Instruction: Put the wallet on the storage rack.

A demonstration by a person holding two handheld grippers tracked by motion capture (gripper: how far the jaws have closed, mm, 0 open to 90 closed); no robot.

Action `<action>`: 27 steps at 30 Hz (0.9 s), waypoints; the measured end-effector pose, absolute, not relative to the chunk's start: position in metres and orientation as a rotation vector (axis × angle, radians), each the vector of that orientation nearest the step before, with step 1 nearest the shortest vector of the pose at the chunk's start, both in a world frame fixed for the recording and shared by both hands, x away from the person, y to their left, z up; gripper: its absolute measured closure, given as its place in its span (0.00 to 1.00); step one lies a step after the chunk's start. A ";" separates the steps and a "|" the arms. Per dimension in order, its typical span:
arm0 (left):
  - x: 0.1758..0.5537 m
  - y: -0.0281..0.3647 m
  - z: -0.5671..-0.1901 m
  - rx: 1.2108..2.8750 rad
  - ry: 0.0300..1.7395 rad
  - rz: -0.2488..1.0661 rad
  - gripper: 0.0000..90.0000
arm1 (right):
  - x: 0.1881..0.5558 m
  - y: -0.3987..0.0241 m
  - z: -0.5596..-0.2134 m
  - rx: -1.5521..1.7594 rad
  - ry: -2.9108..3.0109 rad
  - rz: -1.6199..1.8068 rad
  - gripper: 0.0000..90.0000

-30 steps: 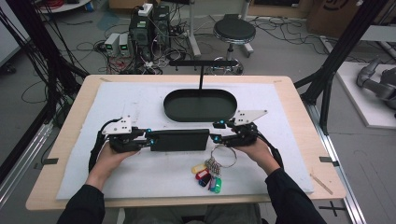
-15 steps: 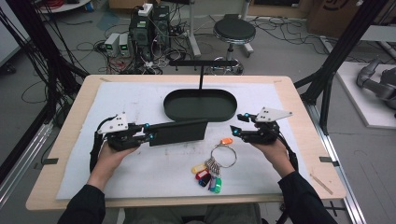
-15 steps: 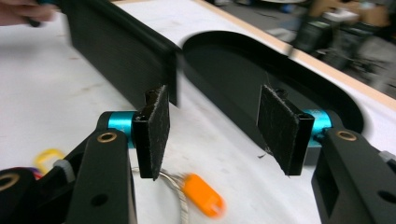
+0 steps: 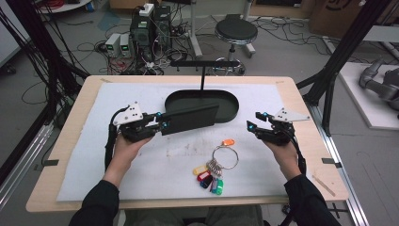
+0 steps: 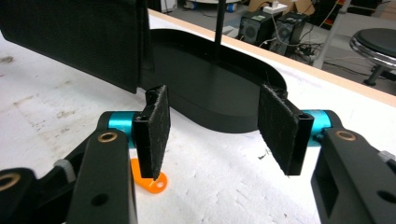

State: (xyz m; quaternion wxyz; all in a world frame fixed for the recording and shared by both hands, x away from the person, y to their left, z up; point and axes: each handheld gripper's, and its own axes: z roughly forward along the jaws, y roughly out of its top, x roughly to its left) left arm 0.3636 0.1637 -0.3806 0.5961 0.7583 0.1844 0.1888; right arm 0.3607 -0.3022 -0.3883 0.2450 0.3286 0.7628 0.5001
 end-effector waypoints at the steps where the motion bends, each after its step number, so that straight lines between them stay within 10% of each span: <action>1: 0.367 0.159 -0.378 1.758 0.432 0.450 0.84 | 0.361 -0.302 -0.388 0.906 2.079 1.368 0.49; 27: 0.424 0.117 -0.381 1.713 0.521 0.544 0.84 | 0.363 -0.311 -0.387 0.933 2.012 1.398 0.48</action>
